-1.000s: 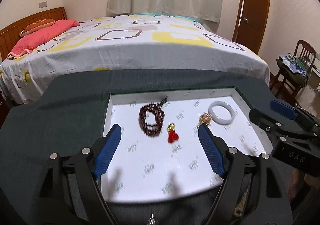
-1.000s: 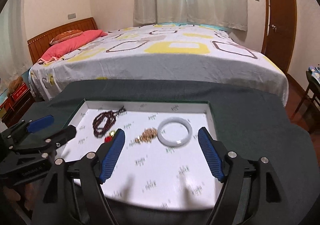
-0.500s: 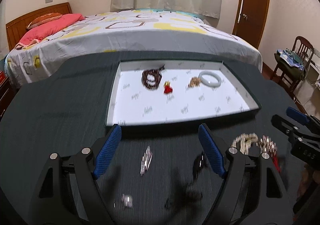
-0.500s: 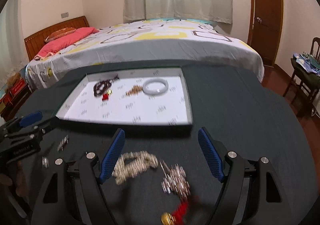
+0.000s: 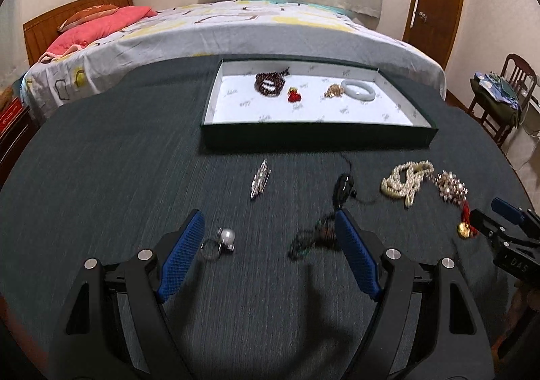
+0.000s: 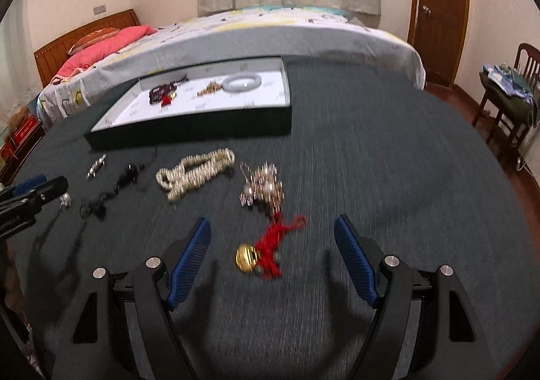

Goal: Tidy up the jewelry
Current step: 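Grasp the gold pendant with red knot using the right tool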

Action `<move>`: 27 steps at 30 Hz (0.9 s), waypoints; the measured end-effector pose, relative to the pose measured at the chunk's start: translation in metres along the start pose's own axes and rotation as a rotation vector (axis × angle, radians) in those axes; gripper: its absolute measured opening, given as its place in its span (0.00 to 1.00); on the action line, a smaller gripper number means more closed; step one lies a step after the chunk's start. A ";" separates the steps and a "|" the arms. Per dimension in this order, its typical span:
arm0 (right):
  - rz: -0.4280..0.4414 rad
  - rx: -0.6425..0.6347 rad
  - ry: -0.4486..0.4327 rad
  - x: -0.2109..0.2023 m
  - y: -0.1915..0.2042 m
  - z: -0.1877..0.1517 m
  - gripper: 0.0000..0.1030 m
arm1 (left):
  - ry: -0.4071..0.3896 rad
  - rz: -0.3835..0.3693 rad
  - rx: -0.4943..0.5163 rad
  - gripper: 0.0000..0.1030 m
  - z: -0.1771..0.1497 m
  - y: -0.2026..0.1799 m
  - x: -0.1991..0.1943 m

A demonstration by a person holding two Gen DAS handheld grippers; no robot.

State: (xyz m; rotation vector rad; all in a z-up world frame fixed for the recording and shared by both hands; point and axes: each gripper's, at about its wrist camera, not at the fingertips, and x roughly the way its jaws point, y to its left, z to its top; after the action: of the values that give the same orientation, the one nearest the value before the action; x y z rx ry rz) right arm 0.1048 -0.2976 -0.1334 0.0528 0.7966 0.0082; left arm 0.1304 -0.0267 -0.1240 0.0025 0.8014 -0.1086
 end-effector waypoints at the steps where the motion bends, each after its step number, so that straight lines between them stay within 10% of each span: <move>1: 0.005 0.000 0.008 0.001 0.000 -0.002 0.71 | 0.002 0.005 0.001 0.75 -0.003 0.000 -0.001; 8: 0.024 -0.008 0.024 0.007 0.002 -0.010 0.70 | 0.011 0.013 0.009 0.75 -0.009 -0.003 -0.002; 27: 0.032 -0.049 0.053 0.013 0.011 -0.017 0.24 | 0.033 0.016 0.008 0.75 -0.013 0.001 0.002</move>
State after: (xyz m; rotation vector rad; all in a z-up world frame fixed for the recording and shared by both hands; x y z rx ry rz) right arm 0.1016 -0.2854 -0.1542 0.0190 0.8477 0.0593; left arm 0.1222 -0.0249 -0.1347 0.0185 0.8339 -0.0967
